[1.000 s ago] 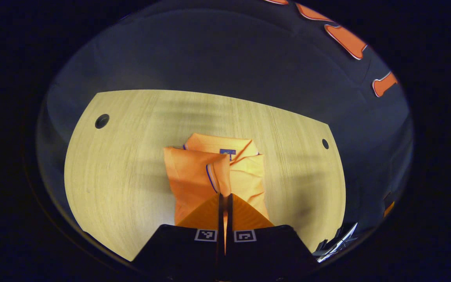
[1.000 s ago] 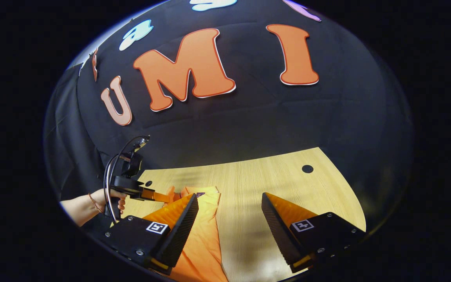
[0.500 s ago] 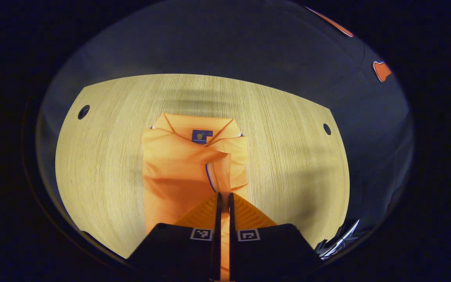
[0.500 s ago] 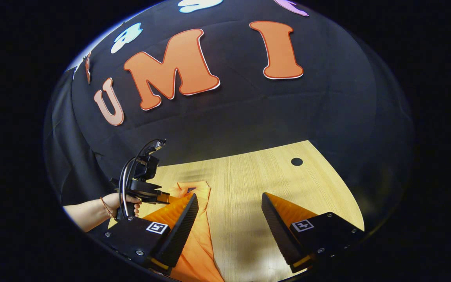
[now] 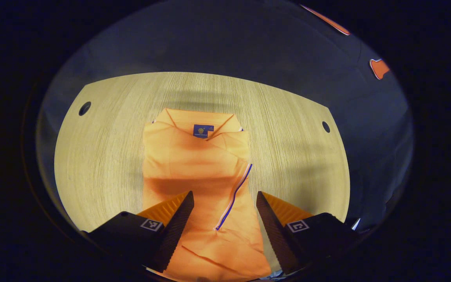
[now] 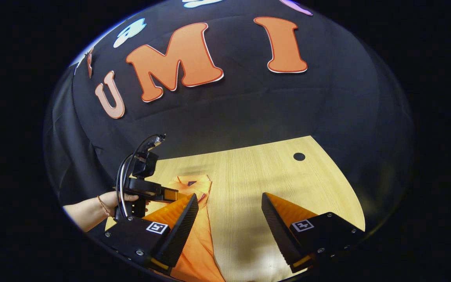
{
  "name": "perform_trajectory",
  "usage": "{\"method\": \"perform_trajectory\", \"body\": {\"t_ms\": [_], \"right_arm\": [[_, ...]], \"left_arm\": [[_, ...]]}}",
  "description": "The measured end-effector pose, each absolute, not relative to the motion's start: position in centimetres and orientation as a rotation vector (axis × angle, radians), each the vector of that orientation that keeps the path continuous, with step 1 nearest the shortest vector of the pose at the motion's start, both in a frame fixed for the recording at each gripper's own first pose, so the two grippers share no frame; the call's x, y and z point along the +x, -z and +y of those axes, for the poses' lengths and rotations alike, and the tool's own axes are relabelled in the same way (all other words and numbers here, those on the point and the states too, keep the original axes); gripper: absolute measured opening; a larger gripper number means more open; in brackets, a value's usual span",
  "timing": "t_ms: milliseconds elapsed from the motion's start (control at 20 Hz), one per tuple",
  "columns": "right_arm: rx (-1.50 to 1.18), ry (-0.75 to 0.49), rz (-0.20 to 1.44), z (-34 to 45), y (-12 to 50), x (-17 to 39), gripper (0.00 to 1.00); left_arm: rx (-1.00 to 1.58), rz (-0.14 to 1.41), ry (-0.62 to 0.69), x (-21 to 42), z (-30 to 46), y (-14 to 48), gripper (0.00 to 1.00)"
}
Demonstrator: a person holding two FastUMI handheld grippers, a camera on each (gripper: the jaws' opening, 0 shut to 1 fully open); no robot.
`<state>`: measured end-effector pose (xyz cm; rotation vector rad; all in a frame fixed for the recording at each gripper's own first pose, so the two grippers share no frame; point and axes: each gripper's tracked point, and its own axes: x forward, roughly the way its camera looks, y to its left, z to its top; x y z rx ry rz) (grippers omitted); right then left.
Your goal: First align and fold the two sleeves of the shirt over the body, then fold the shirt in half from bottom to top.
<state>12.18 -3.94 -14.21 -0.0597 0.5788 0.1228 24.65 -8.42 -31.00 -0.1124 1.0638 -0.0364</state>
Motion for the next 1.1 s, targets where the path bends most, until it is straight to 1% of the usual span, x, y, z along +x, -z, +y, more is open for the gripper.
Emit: {"method": "perform_trajectory", "body": {"t_ms": [300,550,700,900,1100], "right_arm": [[-0.121,-0.170,0.670,-0.1,17.7,11.8,0.99],[-0.204,-0.210,0.773,2.7,22.4,10.4,0.99],[-0.276,-0.216,0.852,3.0,26.2,8.2,0.99],[-0.337,-0.211,0.986,2.2,32.0,3.4,0.99],[-0.397,-0.188,1.101,0.5,34.6,-1.0,1.00]], "left_arm": [[-0.016,1.004,0.025,20.9,-4.5,28.4,0.99],[-0.002,1.000,-0.001,14.2,-0.6,28.1,0.99],[0.066,1.005,-0.037,9.9,2.1,29.5,0.99],[0.067,1.038,-0.050,3.7,2.4,31.7,0.99],[0.049,1.095,-0.033,-0.9,2.1,33.8,0.99]]}}
